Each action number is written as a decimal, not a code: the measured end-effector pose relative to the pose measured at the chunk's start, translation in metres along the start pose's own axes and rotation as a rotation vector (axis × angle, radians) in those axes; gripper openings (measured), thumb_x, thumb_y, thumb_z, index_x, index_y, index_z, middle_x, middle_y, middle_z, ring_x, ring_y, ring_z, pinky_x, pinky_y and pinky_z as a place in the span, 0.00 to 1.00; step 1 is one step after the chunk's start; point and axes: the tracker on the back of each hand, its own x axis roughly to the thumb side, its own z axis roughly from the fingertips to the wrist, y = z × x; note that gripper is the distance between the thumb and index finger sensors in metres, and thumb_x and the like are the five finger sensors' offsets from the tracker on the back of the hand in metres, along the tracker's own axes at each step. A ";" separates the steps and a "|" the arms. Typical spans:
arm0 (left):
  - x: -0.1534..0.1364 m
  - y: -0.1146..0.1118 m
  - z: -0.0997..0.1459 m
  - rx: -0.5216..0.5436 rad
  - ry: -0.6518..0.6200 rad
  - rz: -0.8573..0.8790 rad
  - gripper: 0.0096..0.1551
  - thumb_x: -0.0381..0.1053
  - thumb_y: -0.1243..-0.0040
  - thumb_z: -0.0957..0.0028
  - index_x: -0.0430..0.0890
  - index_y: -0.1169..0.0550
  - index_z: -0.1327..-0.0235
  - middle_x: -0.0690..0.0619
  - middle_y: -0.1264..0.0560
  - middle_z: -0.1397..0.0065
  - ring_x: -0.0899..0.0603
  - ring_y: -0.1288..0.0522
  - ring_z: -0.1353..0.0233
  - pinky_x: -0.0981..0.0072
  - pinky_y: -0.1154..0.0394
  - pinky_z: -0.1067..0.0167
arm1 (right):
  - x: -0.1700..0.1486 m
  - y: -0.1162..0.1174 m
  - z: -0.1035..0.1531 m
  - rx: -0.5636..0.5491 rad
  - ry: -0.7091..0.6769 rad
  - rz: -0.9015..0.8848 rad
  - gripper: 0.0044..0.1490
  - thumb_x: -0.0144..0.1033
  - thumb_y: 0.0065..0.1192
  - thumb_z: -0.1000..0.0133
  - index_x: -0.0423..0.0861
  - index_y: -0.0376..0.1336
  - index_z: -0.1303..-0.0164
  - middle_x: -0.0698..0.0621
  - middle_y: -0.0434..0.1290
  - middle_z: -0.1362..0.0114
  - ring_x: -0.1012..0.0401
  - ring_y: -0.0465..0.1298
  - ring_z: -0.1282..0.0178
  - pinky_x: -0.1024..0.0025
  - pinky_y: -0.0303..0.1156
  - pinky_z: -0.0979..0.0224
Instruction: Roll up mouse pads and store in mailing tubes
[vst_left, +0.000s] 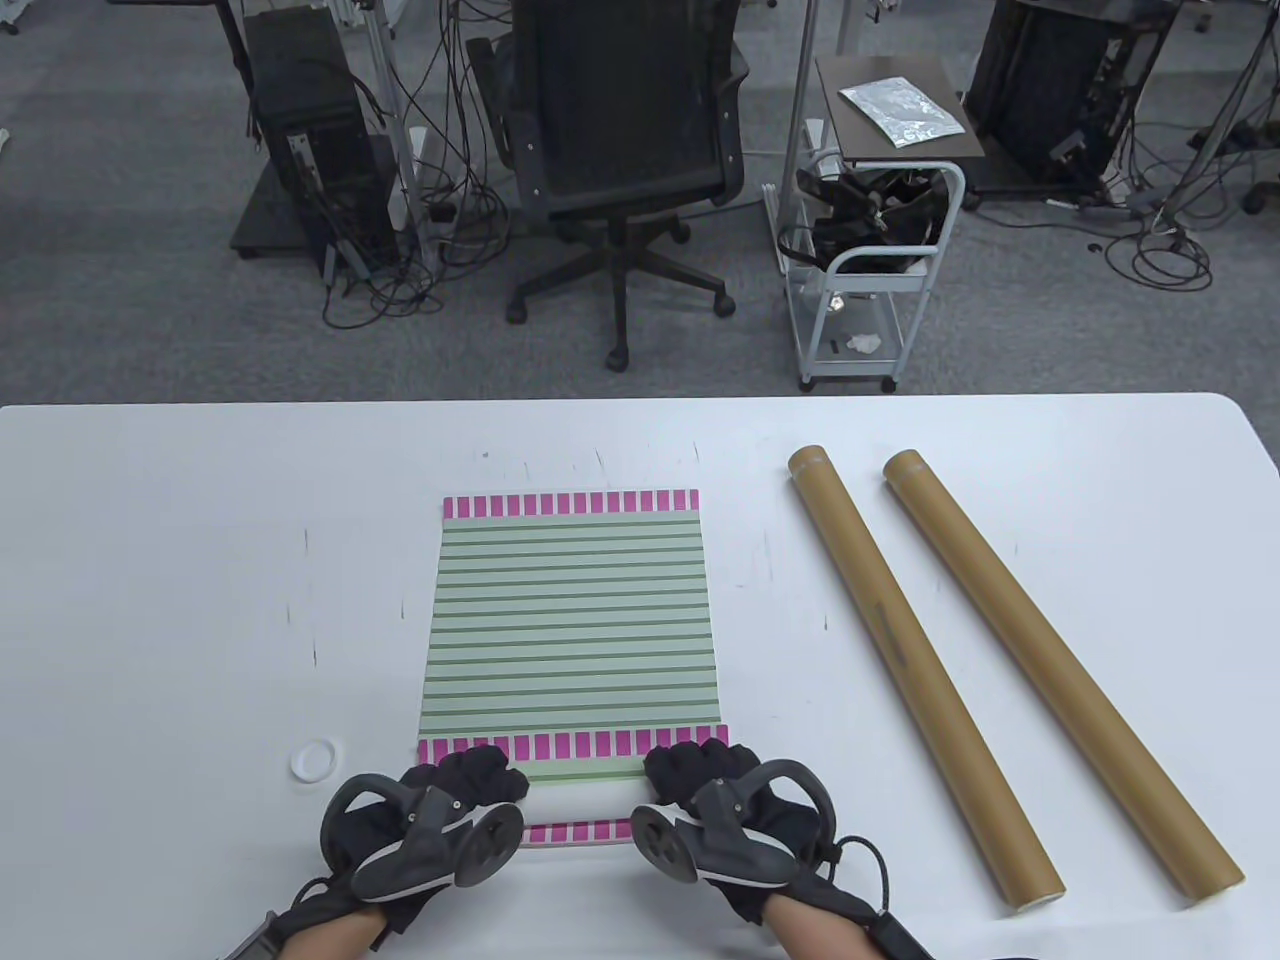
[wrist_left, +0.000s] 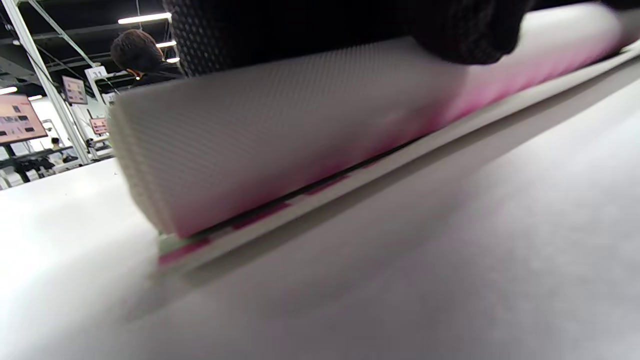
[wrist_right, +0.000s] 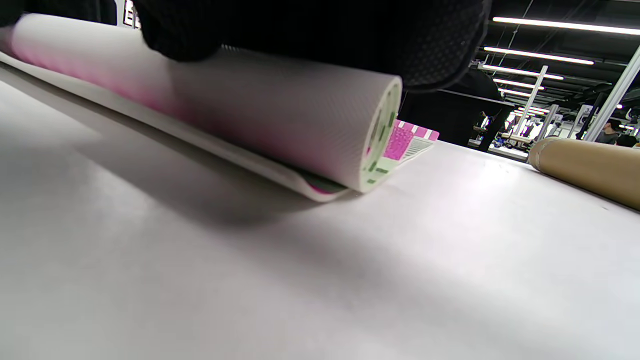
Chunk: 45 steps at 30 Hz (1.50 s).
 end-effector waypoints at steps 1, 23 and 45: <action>0.000 0.000 -0.001 -0.004 0.001 0.003 0.30 0.60 0.42 0.58 0.60 0.29 0.39 0.58 0.27 0.30 0.52 0.21 0.35 0.67 0.21 0.36 | -0.001 0.000 0.000 0.005 0.001 -0.007 0.33 0.43 0.54 0.45 0.47 0.63 0.28 0.47 0.71 0.29 0.50 0.74 0.35 0.52 0.70 0.30; -0.010 0.001 0.000 -0.107 -0.045 0.076 0.30 0.59 0.45 0.58 0.60 0.24 0.39 0.58 0.23 0.31 0.46 0.22 0.30 0.57 0.23 0.32 | 0.000 -0.007 0.005 0.021 -0.071 -0.067 0.36 0.47 0.57 0.47 0.46 0.64 0.28 0.46 0.73 0.30 0.49 0.75 0.36 0.51 0.71 0.31; -0.009 -0.004 -0.003 -0.102 -0.023 0.119 0.29 0.58 0.50 0.55 0.59 0.28 0.37 0.58 0.23 0.34 0.49 0.21 0.33 0.60 0.23 0.33 | -0.006 0.002 -0.004 0.112 -0.039 -0.116 0.37 0.47 0.55 0.46 0.46 0.62 0.26 0.46 0.72 0.28 0.50 0.74 0.35 0.50 0.70 0.30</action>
